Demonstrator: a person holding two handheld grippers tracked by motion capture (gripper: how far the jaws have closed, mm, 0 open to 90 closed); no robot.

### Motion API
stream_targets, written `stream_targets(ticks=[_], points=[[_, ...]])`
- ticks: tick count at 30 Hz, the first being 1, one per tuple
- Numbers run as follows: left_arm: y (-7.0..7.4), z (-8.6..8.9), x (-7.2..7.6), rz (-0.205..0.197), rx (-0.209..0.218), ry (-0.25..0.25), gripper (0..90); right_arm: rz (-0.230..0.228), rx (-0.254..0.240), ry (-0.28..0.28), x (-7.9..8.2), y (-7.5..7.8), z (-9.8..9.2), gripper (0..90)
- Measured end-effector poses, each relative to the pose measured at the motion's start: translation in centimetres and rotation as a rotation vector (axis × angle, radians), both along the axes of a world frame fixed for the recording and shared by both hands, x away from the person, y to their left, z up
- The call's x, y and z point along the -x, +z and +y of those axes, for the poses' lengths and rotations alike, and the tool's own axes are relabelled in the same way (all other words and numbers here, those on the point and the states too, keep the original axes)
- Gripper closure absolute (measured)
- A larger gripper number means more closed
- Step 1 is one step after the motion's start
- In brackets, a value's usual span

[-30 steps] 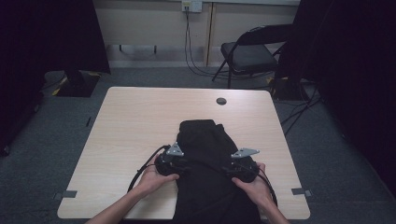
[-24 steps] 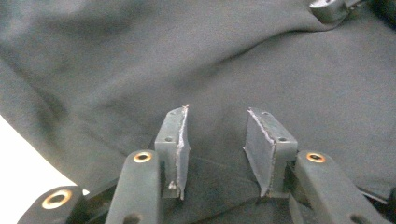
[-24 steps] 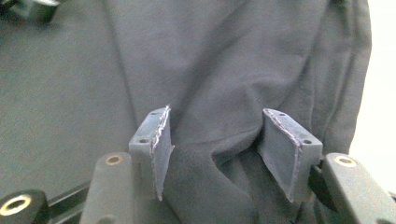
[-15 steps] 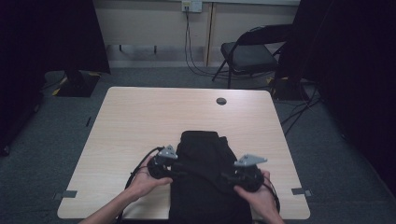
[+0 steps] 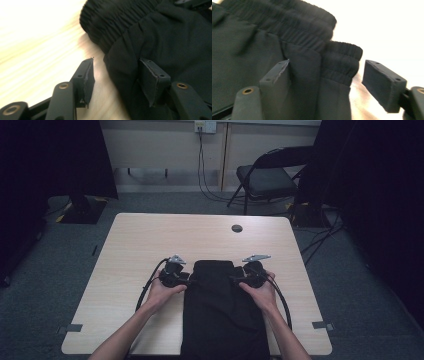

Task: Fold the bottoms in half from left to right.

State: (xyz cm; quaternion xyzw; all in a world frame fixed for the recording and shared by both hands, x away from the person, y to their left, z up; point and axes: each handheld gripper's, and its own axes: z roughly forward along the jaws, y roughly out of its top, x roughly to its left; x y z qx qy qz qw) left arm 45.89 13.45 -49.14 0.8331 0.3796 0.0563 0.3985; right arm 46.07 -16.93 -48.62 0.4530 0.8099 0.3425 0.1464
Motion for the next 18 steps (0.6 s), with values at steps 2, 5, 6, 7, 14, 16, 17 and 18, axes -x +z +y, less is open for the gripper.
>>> stream_targets(ticks=[2,5,6,7,14,16,17,18], points=[[0.0,-0.3,-0.2,-0.001,0.001,-0.003,46.1,0.019,-0.010,-0.029,-0.3,-0.4,-0.2,16.5],[0.1,-0.7,-0.4,-0.010,-0.029,-0.028,45.0,0.007,-0.023,-0.026,-0.2,-0.6,-0.1,17.1],[0.1,-0.8,-0.3,-0.010,-0.025,-0.028,43.9,0.000,-0.022,-0.018,-0.1,-0.6,0.2,24.9],[0.1,-0.8,-0.3,-0.012,-0.029,-0.037,43.9,0.000,-0.022,-0.018,-0.1,-0.6,0.2,24.9],[-0.2,-0.7,-0.1,-0.003,0.027,-0.054,29.2,-0.013,-0.039,0.013,0.2,-0.5,1.8,58.7],[-0.3,-0.9,0.1,-0.027,0.016,-0.055,28.6,-0.010,-0.053,0.021,0.3,-0.5,2.0,65.5],[-0.3,-0.9,0.1,-0.029,0.010,-0.055,28.6,-0.010,-0.053,0.021,0.3,-0.5,2.0,65.5],[-0.4,-0.9,0.2,-0.027,0.019,-0.046,28.6,-0.006,-0.060,0.022,0.4,-0.5,2.0,67.2]])
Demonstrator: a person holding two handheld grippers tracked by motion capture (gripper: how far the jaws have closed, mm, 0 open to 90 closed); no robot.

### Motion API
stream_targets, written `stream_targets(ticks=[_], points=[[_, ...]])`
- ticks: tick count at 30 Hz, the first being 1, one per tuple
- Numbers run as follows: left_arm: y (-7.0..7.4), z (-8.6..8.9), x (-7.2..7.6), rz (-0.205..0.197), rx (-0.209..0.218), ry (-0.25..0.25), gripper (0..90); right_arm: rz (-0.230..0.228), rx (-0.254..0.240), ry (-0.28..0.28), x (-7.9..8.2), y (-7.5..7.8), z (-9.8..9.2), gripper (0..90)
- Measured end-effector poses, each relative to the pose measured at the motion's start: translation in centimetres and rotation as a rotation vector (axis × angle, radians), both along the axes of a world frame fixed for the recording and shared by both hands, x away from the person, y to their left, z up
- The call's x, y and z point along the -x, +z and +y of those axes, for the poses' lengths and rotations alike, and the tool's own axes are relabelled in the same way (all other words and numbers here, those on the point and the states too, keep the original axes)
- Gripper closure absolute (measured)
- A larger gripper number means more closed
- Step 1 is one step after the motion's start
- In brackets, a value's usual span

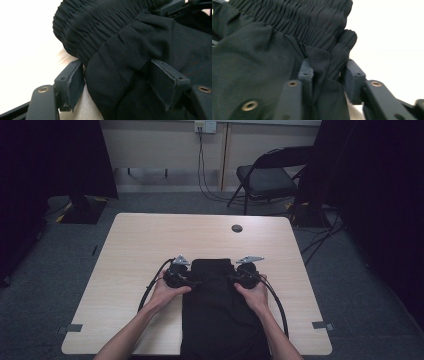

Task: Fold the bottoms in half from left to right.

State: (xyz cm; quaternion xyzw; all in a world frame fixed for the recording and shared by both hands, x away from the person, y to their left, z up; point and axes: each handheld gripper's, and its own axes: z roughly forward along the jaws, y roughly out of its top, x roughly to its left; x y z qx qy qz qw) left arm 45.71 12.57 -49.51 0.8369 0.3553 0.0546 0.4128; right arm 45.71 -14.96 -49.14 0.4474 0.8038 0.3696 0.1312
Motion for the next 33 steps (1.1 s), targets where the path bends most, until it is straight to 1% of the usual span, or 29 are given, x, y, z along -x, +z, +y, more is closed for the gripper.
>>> stream_targets(ticks=[2,4,5,6,7,8,10,11,12,13,14,15,16,17,18,19,20,21,23,24,25,27,28,29,30,31,32,33], points=[[-0.1,0.1,0.0,-0.005,0.004,0.004,29.9,0.014,-0.025,0.006,0.0,0.0,-0.1,69.5],[-0.2,0.3,0.1,-0.016,0.010,0.006,31.6,0.011,-0.063,0.006,0.4,0.2,-0.5,71.8],[-0.2,0.4,0.2,-0.026,0.003,0.005,32.6,0.001,-0.089,0.003,0.6,0.4,-0.7,72.3],[-0.2,0.5,0.3,-0.039,-0.001,0.012,32.7,-0.005,-0.102,0.008,0.7,0.7,-0.9,72.6],[-0.2,0.4,0.3,-0.042,-0.006,0.013,32.6,-0.015,-0.105,0.011,0.8,1.0,-1.0,72.8],[-0.2,0.4,0.3,-0.042,-0.006,0.013,32.7,-0.015,-0.105,0.011,0.8,1.0,-1.0,72.8],[-0.3,0.0,0.3,-0.067,-0.030,0.016,32.9,-0.029,-0.099,0.022,1.0,1.9,-1.0,72.9],[-0.2,-0.1,0.3,-0.077,-0.037,0.012,36.2,-0.042,-0.088,0.028,1.1,2.2,-1.0,72.8],[-0.2,-0.3,0.3,-0.076,-0.034,0.020,42.6,-0.045,-0.089,0.025,1.3,2.5,-0.9,72.8],[-0.2,-0.3,0.3,-0.066,-0.020,0.020,54.6,-0.056,-0.084,0.020,1.4,2.9,-1.0,72.7],[-0.2,0.0,0.3,-0.046,0.001,0.006,60.5,-0.060,-0.083,0.018,1.5,3.0,-1.2,72.6],[-0.3,0.3,0.1,-0.015,0.048,0.014,65.0,-0.058,-0.095,0.019,1.5,3.1,-1.4,72.6],[-0.3,0.3,0.1,-0.015,0.048,0.014,70.7,-0.058,-0.103,0.014,1.6,3.2,-1.5,72.6],[-0.4,0.7,0.0,-0.001,0.072,0.015,70.7,-0.058,-0.103,0.014,1.6,3.2,-1.5,72.6],[-0.4,0.9,-0.1,0.001,0.091,0.011,74.5,-0.063,-0.100,0.017,1.8,3.3,-1.5,72.5],[-0.2,1.1,-0.1,-0.009,0.094,0.010,77.9,-0.072,-0.106,0.024,2.0,3.6,-1.4,72.5],[-0.2,1.1,-0.1,-0.009,0.094,0.010,78.6,-0.072,-0.106,0.024,2.0,3.6,-1.4,72.5],[0.0,1.2,-0.1,-0.011,0.103,0.015,78.6,-0.079,-0.104,0.027,2.0,3.8,-1.3,72.5],[1.0,1.7,-0.1,-0.037,0.126,0.035,79.5,-0.099,-0.113,0.029,2.1,4.5,-1.0,72.2],[1.0,1.7,-0.1,-0.037,0.126,0.035,79.7,-0.099,-0.113,0.029,2.1,4.5,-1.0,72.2],[1.5,1.9,0.0,-0.042,0.124,0.036,79.7,-0.109,-0.121,0.029,2.0,4.9,-0.9,72.2],[2.5,2.2,0.0,-0.071,0.121,0.042,80.0,-0.128,-0.130,0.029,2.0,5.6,-0.6,72.1],[3.7,2.6,0.0,-0.093,0.130,0.052,80.2,-0.144,-0.143,0.032,1.9,6.4,-0.4,72.1],[4.1,2.8,0.0,-0.103,0.128,0.050,80.4,-0.151,-0.146,0.032,1.9,6.8,-0.2,72.0],[4.1,2.8,0.0,-0.103,0.128,0.050,80.4,-0.151,-0.146,0.032,1.9,6.8,-0.2,72.0],[5.4,3.2,0.1,-0.135,0.130,0.058,80.4,-0.170,-0.162,0.034,1.7,7.6,0.0,72.0],[5.9,3.4,0.1,-0.142,0.138,0.062,80.4,-0.178,-0.163,0.036,1.7,8.0,0.2,72.0],[5.9,3.4,0.1,-0.142,0.138,0.062,80.4,-0.178,-0.163,0.036,1.7,8.0,0.2,72.0]])
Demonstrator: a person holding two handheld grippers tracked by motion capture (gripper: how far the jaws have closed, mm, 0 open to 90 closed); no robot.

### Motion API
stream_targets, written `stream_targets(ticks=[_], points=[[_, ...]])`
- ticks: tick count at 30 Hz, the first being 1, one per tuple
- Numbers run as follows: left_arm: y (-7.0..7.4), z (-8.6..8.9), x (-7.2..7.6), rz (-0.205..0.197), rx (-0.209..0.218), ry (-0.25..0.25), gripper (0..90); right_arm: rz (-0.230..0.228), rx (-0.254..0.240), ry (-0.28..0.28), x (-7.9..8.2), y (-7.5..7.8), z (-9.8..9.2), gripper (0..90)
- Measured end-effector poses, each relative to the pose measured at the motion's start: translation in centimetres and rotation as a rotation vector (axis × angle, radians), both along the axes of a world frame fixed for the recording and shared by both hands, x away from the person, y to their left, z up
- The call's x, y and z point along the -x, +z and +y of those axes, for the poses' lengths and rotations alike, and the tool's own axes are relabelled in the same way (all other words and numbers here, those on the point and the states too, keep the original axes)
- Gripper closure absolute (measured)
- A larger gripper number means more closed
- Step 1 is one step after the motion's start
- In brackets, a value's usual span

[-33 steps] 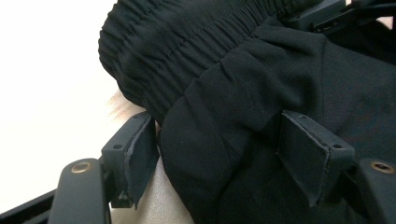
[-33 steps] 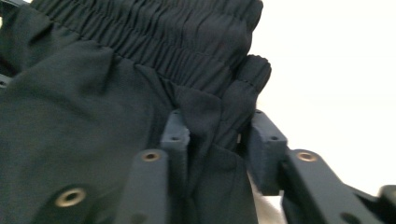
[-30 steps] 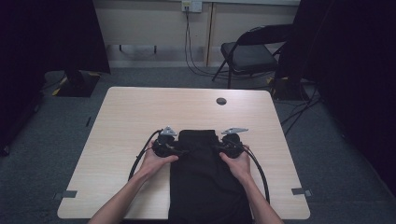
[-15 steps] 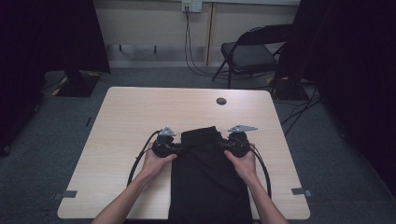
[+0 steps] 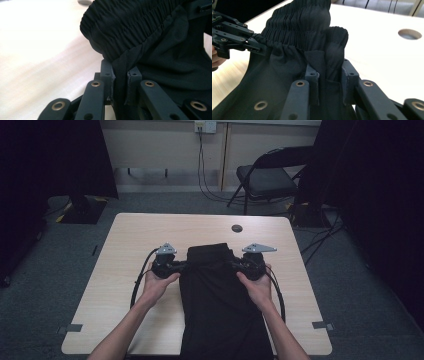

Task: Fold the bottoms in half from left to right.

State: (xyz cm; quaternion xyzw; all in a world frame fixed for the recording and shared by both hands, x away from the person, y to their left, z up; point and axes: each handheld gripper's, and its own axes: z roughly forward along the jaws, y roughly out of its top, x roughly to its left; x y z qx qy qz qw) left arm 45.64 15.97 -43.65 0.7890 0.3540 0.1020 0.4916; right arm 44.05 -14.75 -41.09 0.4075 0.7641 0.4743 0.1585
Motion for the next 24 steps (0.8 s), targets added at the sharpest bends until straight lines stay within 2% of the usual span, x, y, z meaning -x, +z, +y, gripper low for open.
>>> stream_targets(ticks=[1,2,3,4,5,6,7,8,10,11,12,14,16,17,18,22,23,24], points=[[1.3,0.5,-0.1,-0.029,0.001,0.010,80.4,-0.017,-0.007,0.002,-0.2,0.9,0.3,72.0],[1.3,0.5,-0.1,-0.029,0.001,0.010,80.5,-0.017,-0.007,0.002,-0.2,0.9,0.3,72.0],[2.3,0.9,-0.3,-0.046,0.009,0.019,80.4,-0.036,-0.009,0.006,-0.5,2.0,0.7,72.0],[2.3,0.9,-0.3,-0.046,0.009,0.019,80.5,-0.036,-0.009,0.006,-0.5,2.0,0.7,72.0],[2.8,1.1,-0.4,-0.057,0.013,0.025,80.6,-0.051,-0.015,0.009,-0.9,3.0,1.1,71.9],[3.2,1.3,-0.5,-0.065,0.023,0.035,80.6,-0.051,-0.015,0.009,-0.9,3.0,1.1,71.9],[3.8,1.6,-0.7,-0.074,0.019,0.041,80.6,-0.072,-0.016,0.014,-1.3,4.1,1.6,71.9],[4.2,1.8,-0.8,-0.083,0.025,0.049,80.6,-0.072,-0.016,0.014,-1.3,4.1,1.6,71.9],[5.3,2.2,-1.1,-0.100,0.036,0.063,80.7,-0.085,-0.017,0.016,-1.8,5.1,2.1,71.9],[5.7,2.4,-1.2,-0.106,0.038,0.066,80.7,-0.098,-0.019,0.019,-2.3,6.1,2.5,71.9],[6.2,2.6,-1.2,-0.118,0.042,0.076,80.7,-0.098,-0.019,0.019,-2.3,6.1,2.5,71.9],[7.1,3.1,-1.5,-0.130,0.078,0.097,80.8,-0.107,-0.033,0.028,-2.7,7.1,2.9,71.9],[7.7,3.4,-1.7,-0.139,0.088,0.099,80.9,-0.115,-0.036,0.036,-3.2,7.9,3.3,71.9],[8.4,3.6,-2.0,-0.147,0.087,0.103,81.0,-0.125,-0.037,0.039,-3.5,8.7,3.5,71.9],[8.4,3.6,-2.0,-0.147,0.087,0.103,81.0,-0.133,-0.035,0.043,-3.6,9.1,3.6,71.9],[10.1,3.9,-2.8,-0.172,0.089,0.108,81.0,-0.152,-0.037,0.045,-4.0,10.2,3.9,71.8],[11.0,4.0,-3.2,-0.185,0.087,0.108,81.0,-0.163,-0.039,0.043,-4.4,11.0,3.9,71.9],[11.0,4.0,-3.2,-0.185,0.087,0.108,81.0,-0.163,-0.039,0.043,-4.4,11.0,3.9,71.9]])
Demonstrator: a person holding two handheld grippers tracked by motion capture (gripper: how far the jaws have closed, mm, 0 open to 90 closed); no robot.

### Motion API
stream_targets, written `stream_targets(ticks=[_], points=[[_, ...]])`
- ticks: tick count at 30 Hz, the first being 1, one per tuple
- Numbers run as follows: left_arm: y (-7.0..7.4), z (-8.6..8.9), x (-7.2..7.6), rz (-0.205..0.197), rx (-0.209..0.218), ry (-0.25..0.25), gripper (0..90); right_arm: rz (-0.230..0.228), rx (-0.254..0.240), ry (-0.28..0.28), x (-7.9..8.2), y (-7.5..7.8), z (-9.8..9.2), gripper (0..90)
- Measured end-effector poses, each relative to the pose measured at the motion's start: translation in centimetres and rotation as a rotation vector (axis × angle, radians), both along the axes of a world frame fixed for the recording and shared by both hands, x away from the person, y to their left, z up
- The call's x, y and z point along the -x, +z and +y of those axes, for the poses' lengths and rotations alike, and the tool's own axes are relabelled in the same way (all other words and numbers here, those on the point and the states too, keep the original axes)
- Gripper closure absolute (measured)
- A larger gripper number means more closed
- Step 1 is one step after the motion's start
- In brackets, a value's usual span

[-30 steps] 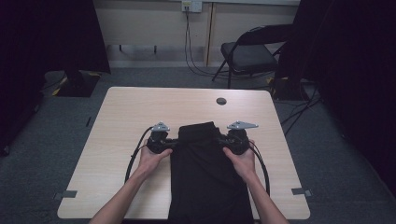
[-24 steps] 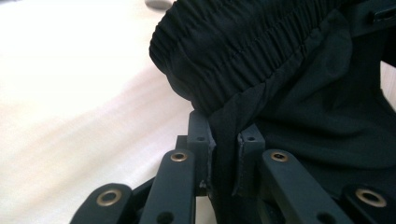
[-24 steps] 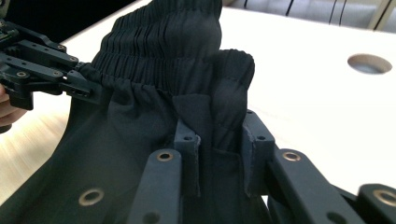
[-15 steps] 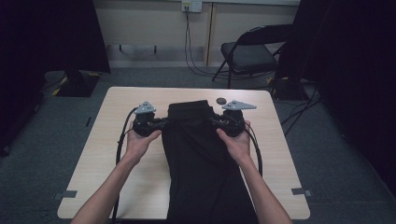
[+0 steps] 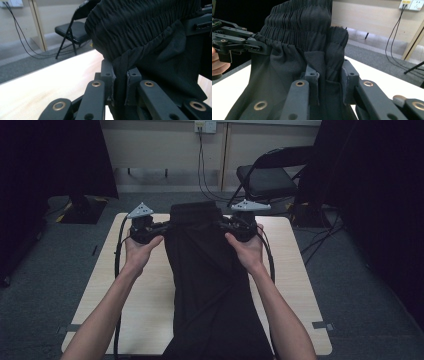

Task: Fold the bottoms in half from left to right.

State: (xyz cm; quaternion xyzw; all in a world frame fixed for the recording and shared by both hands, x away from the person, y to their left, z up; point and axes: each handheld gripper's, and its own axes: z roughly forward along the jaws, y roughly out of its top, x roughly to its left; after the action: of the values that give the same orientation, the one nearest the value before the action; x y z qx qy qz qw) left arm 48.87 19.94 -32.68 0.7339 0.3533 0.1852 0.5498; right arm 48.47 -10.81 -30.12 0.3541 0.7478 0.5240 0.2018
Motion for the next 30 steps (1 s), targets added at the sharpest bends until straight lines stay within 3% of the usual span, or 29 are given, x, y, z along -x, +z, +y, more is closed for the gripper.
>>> stream_targets(ticks=[3,4,5,6,8,9,10,13,15,17,18,21,24,25,26,27,29,30], points=[[1.4,0.0,-0.7,-0.024,-0.002,0.010,81.1,-0.007,-0.003,-0.002,-0.6,1.2,0.1,71.8],[2.0,0.1,-1.0,-0.032,-0.008,0.014,81.1,-0.024,-0.004,-0.007,-1.1,2.5,0.3,71.8],[2.4,0.1,-1.1,-0.038,-0.010,0.018,81.1,-0.024,-0.004,-0.007,-1.1,2.5,0.3,71.8],[3.2,0.2,-1.5,-0.048,-0.012,0.023,81.2,-0.042,-0.007,-0.011,-1.5,3.6,0.6,71.8],[4.6,0.4,-2.0,-0.066,-0.018,0.033,81.3,-0.047,-0.005,-0.013,-1.8,4.2,0.8,71.8],[5.4,0.5,-2.3,-0.077,-0.027,0.041,81.5,-0.058,-0.015,-0.016,-2.4,5.3,1.1,71.8],[6.1,0.6,-2.5,-0.084,-0.031,0.049,81.5,-0.058,-0.015,-0.016,-2.4,5.3,1.1,71.8],[8.8,0.9,-3.6,-0.107,-0.031,0.080,81.7,-0.079,-0.022,-0.028,-3.5,7.7,1.8,71.7],[11.2,0.9,-4.5,-0.114,-0.046,0.112,81.8,-0.094,-0.011,-0.045,-4.4,9.3,2.3,71.7],[13.1,1.0,-4.7,-0.140,-0.023,0.122,82.0,-0.126,-0.033,-0.061,-5.3,12.1,2.7,71.6],[14.2,0.9,-4.6,-0.158,-0.019,0.125,82.0,-0.126,-0.033,-0.061,-5.3,12.1,2.7,71.6],[16.2,0.5,-3.9,-0.218,-0.022,0.112,81.8,-0.173,-0.058,-0.069,-5.2,14.7,2.1,71.4],[15.1,0.0,-3.4,-0.201,-0.049,0.087,81.7,-0.169,-0.064,-0.064,-5.0,14.2,1.7,71.3],[14.3,-0.1,-3.2,-0.188,-0.059,0.076,81.7,-0.154,-0.051,-0.064,-5.0,13.5,1.5,71.2],[13.4,-0.3,-2.9,-0.173,-0.067,0.065,81.6,-0.120,-0.035,-0.052,-4.5,11.7,0.9,70.8],[12.4,-0.4,-2.6,-0.159,-0.070,0.054,81.6,-0.120,-0.035,-0.052,-4.5,11.7,0.9,70.8],[10.6,-0.8,-1.5,-0.133,-0.068,0.023,81.6,-0.087,-0.024,-0.042,-3.7,9.8,0.4,70.7],[10.2,-0.9,-0.8,-0.127,-0.087,0.012,81.6,-0.063,-0.019,-0.037,-3.0,8.8,0.1,70.6]])
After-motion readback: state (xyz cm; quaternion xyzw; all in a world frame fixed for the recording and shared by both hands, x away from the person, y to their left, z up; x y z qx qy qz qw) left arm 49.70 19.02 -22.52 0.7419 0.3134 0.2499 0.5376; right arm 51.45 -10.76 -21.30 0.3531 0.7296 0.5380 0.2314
